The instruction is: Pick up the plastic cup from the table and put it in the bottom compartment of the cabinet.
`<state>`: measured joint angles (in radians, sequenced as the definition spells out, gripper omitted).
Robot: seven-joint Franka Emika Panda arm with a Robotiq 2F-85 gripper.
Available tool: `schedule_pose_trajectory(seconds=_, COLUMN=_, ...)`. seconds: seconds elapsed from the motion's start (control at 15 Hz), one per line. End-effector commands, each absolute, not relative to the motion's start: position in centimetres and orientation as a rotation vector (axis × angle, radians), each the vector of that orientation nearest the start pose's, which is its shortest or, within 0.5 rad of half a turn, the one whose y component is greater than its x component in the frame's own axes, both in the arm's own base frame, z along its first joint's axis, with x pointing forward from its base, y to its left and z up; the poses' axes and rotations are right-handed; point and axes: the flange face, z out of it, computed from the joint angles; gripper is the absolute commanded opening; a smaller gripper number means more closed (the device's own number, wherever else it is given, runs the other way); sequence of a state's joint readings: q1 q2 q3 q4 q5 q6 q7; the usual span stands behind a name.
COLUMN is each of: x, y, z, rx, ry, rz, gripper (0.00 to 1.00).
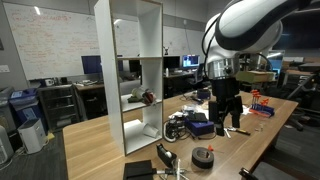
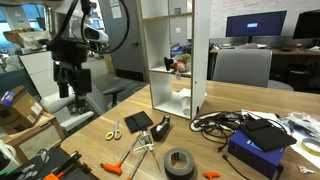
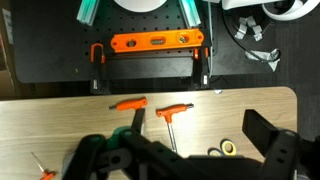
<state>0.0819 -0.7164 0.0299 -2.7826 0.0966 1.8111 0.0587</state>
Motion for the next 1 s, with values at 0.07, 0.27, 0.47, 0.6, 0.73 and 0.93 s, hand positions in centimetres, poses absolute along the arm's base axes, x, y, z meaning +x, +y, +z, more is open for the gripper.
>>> schedule_pose_trajectory(seconds=0.07, x=29.7, y=4.5, z=38.5, rx=-3.048, ry=0.157, rz=0.441, gripper=1.00)
schedule_pose_trajectory(seconds=0.27, x=31.4, y=4.4, z=37.7, rx=-3.066, ry=0.420, rz=0.410, gripper=1.00)
schedule_pose_trajectory(seconds=0.47, x=34.1, y=4.5, z=36.3, rx=-3.044, ry=0.662, rz=0.350, gripper=1.00)
schedule_pose_trajectory(seconds=0.6, x=35.8, y=4.8, z=34.7, rx=-3.017, ry=0.813, rz=0.306, gripper=1.00)
schedule_pose_trajectory(seconds=0.73, x=37.5, y=5.5, z=33.0, rx=-3.003, ry=0.902, rz=0.257, gripper=1.00)
schedule_pose_trajectory(seconds=0.93, x=39.7, y=6.7, z=30.3, rx=-2.982, ry=1.010, rz=0.202, gripper=1.00)
